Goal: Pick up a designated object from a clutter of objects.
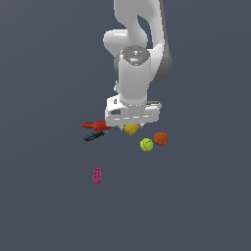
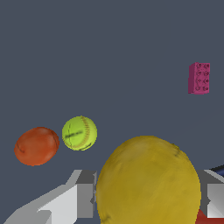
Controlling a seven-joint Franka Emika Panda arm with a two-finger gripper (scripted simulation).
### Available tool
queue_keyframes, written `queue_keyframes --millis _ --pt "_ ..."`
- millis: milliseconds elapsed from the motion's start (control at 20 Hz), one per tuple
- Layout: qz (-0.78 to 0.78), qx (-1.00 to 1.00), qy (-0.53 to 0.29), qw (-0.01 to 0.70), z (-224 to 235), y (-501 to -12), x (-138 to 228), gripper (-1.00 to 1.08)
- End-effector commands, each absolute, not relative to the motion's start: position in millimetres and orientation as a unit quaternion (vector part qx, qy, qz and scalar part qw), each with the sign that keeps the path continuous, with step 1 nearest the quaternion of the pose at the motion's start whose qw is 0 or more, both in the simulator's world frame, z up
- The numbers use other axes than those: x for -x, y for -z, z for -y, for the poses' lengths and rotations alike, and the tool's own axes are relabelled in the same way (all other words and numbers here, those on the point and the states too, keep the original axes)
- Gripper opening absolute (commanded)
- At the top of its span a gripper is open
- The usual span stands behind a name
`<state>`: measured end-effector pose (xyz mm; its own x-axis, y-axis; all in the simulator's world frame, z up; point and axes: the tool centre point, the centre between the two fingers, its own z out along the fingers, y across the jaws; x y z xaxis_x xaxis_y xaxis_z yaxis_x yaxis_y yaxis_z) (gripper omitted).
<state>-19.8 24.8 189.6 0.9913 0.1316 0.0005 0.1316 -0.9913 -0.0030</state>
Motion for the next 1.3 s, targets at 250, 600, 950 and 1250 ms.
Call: queue_keyframes --millis 250,600,950,1250 --pt "0.066 0.998 0.0 0.001 6.0 -256.4 -14.3 -1.0" --pt "0.066 0.998 0.0 0.001 30.9 -309.8 -43.2 -1.0" --pt "0.066 0.998 0.0 0.001 51.3 -353.7 -68.0 -1.0" --pt "0.066 0.998 0.0 0.0 66.0 -385.4 -86.6 -1.0"
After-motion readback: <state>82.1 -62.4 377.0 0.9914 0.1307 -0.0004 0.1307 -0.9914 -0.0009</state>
